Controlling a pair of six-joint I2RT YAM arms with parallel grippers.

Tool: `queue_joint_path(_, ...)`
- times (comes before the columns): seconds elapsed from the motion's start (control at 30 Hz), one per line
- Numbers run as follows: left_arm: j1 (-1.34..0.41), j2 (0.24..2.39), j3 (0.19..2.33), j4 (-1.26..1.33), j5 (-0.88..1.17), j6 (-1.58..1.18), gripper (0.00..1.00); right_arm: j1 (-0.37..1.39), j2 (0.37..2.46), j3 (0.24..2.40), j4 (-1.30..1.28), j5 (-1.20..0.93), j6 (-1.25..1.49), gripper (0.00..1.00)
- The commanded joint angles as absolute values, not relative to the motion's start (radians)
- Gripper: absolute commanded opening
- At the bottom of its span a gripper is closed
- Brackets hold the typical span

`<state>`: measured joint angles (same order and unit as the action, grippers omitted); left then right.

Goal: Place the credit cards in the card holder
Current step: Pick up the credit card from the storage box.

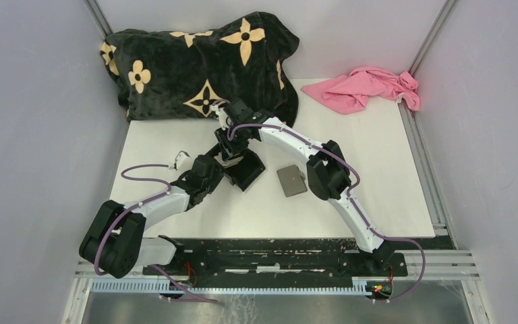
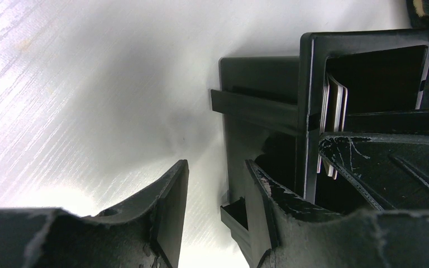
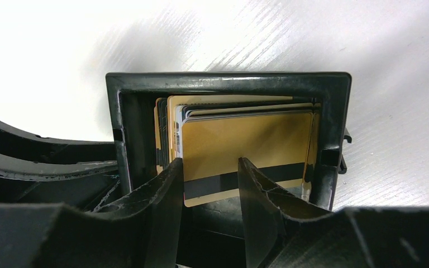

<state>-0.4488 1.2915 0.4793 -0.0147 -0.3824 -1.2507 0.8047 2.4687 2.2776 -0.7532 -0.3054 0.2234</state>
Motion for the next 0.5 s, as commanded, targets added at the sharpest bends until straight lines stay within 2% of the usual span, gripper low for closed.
queue_joint_path(0.0, -0.442, 1.288, 0.479, 0.014, -0.394, -1.222, 0.48, 0.817, 2.442, 2.308, -0.734, -0.358, 0.249, 0.44)
queue_joint_path(0.47, -0.443, 1.31, 0.491, 0.003, -0.408, -1.22, 0.44, 0.821, 2.434, 2.294, -0.721, -0.393, 0.264, 0.45)
